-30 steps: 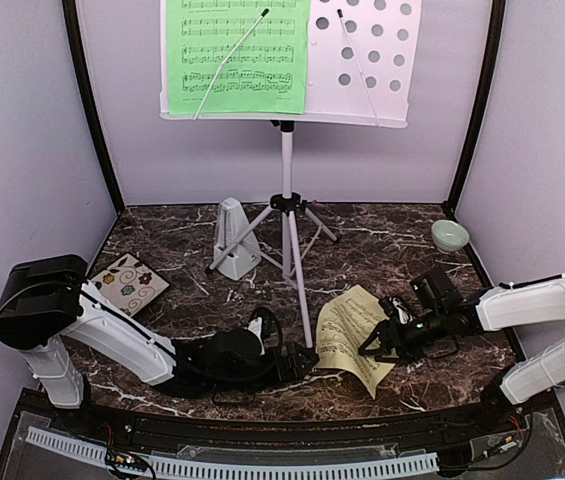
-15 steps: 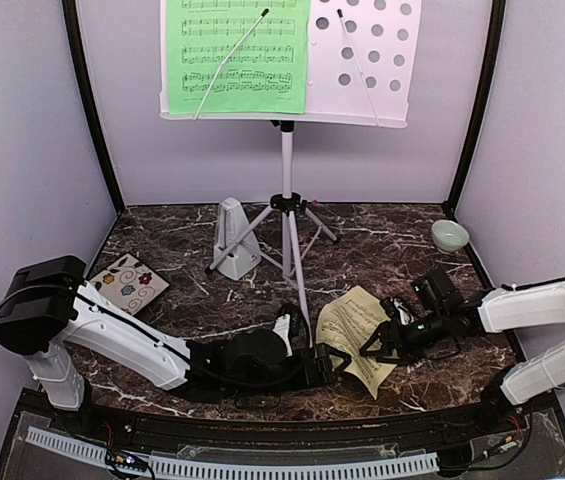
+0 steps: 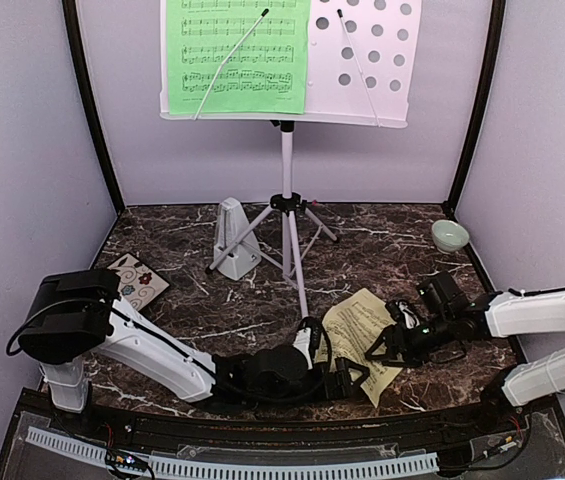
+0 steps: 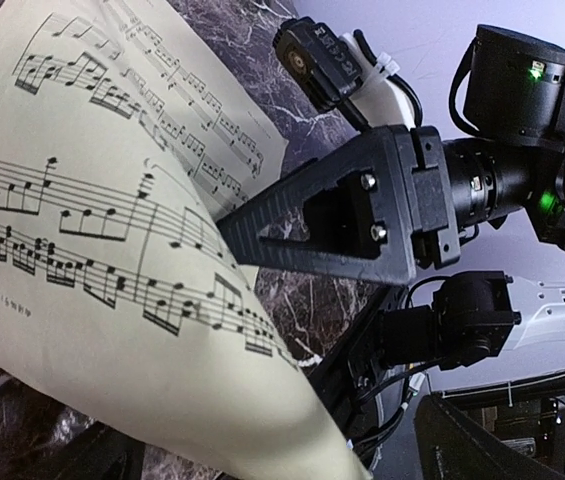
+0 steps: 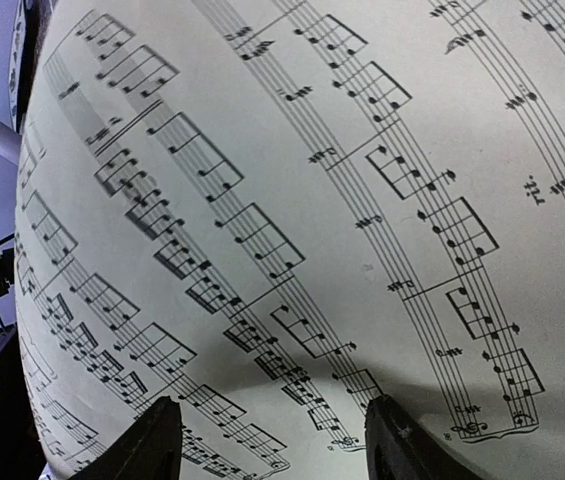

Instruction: Set up the instrument practice props

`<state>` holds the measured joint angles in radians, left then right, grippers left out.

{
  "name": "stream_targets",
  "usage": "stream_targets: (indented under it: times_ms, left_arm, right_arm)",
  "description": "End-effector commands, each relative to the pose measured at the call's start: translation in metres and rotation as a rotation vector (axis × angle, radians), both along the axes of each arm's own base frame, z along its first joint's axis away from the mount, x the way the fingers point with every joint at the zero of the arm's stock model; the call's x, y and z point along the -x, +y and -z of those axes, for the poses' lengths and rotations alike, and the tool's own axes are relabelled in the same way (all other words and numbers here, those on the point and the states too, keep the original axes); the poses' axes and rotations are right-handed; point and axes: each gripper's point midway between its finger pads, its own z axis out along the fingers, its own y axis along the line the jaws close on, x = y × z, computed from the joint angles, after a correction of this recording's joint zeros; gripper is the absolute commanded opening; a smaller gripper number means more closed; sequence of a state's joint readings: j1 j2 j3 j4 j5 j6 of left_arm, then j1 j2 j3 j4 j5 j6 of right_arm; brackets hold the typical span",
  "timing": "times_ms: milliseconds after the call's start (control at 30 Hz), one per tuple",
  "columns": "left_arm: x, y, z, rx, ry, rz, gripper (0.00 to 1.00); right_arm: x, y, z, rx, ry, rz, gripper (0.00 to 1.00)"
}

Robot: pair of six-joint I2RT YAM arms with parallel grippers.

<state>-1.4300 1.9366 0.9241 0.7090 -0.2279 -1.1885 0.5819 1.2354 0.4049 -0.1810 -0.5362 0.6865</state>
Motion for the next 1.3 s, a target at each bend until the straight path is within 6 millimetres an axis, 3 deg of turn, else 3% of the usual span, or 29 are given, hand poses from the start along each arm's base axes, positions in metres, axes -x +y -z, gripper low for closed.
stream_targets:
  times_ms: [0, 133, 267, 400, 533, 700, 767, 867, 1033, 1167, 1267]
  left_arm:
    - [-0.011, -0.019, -0.024, 0.082, -0.018, -0.06, 0.92]
    - [-0.015, -0.033, -0.039, 0.112, -0.052, -0.063, 0.68]
    - [-0.023, -0.033, -0.04, 0.122, -0.042, -0.115, 0.44]
    - [-0.029, -0.031, -0.039, 0.075, -0.054, -0.149, 0.36]
    - [-0.037, -0.028, -0.026, -0.007, -0.037, -0.173, 0.31]
    - [-0.045, -0.022, -0.023, -0.068, -0.076, -0.124, 0.11]
    - [-0.049, -0.019, -0.03, -0.104, -0.122, -0.076, 0.0]
    - [-0.05, -0.011, -0.052, -0.185, -0.248, 0.045, 0.0]
    - [-0.038, 0.035, -0.105, -0.283, -0.501, 0.241, 0.0]
    - [-0.02, 0.063, -0.14, -0.286, -0.646, 0.47, 0.0]
    - [0.001, 0.074, -0.169, -0.234, -0.736, 0.641, 0.0]
  right_arm:
    - [0.027, -0.026, 0.024, 0.12, 0.083, 0.013, 0.64]
    - [0.033, -0.031, 0.021, 0.116, 0.087, 0.035, 0.64]
    - [0.038, -0.036, 0.019, 0.115, 0.091, 0.068, 0.64]
    - [0.036, -0.039, 0.011, 0.105, 0.072, 0.108, 0.64]
    - [0.035, -0.04, 0.007, 0.085, 0.06, 0.137, 0.64]
    - [0.026, -0.033, -0.011, 0.047, 0.015, 0.131, 0.65]
    - [0.015, -0.027, -0.032, 0.011, -0.055, 0.129, 0.71]
    - [-0.007, -0.019, -0.08, -0.047, -0.2, 0.135, 0.79]
    - [-0.03, -0.013, -0.165, -0.143, -0.451, 0.139, 0.94]
    - [-0.036, -0.012, -0.235, -0.221, -0.687, 0.098, 1.0]
    - [-0.026, 0.0, -0.283, -0.32, -0.815, -0.005, 1.0]
